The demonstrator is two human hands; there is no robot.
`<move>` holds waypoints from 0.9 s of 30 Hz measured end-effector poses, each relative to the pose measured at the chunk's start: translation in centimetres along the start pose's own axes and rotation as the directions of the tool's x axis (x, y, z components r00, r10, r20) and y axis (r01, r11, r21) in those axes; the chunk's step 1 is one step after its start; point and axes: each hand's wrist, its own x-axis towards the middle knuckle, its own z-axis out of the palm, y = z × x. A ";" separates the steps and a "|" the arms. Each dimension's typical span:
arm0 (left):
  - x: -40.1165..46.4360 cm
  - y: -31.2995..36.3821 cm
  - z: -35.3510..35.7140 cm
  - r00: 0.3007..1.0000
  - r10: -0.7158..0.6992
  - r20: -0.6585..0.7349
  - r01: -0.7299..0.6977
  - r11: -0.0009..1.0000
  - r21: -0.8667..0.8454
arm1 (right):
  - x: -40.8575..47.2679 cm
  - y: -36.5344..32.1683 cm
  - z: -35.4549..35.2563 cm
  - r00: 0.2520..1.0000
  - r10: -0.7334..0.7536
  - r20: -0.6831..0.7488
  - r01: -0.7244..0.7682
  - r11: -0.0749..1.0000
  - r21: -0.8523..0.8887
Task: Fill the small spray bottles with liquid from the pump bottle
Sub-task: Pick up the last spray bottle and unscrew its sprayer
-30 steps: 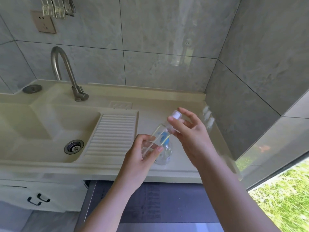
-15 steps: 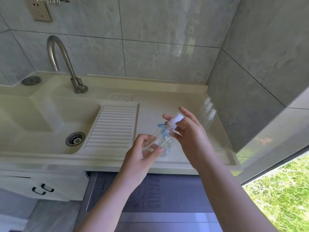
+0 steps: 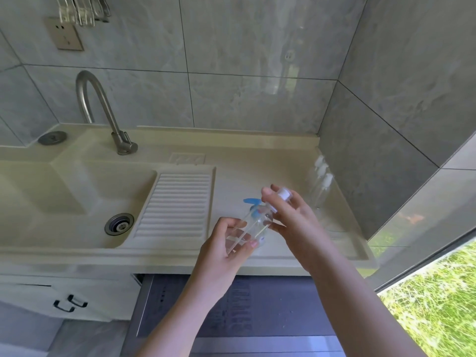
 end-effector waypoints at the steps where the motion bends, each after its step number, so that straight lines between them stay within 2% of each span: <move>1: 0.0 0.1 0.0 1.000 0.008 -0.010 -0.008 1.000 0.008 | 0.0 0.1 0.1 1.000 -0.004 -0.031 0.004 1.000 -0.013; 3: 0.1 0.1 0.0 1.000 0.012 -0.023 -0.012 1.000 0.017 | 0.2 0.3 0.0 0.998 -0.017 -0.059 0.019 0.999 0.028; 6: 0.2 -0.3 -0.2 0.999 0.002 -0.041 -0.002 1.000 0.011 | 0.3 0.3 -0.3 0.999 -0.042 -0.018 0.043 0.995 0.085; 11: 0.4 -0.6 -0.2 0.999 0.012 -0.050 -0.011 1.000 0.014 | 0.2 -0.7 -0.6 0.994 0.002 0.111 -0.008 0.998 0.056; 13: 0.4 -0.5 -0.1 0.999 0.014 -0.043 -0.013 1.000 0.015 | 0.1 -0.7 -0.5 0.996 0.016 0.089 -0.016 1.000 0.006; 17: 0.5 -0.4 0.0 0.999 0.011 -0.044 -0.010 1.000 0.020 | 0.0 -0.4 -0.4 0.997 -0.083 -0.005 0.082 0.989 -0.122; 27: 0.6 -0.7 -0.7 0.999 0.003 -0.035 -0.002 1.000 0.025 | 0.2 -1.1 -1.4 0.992 -0.039 0.120 0.046 0.997 -0.056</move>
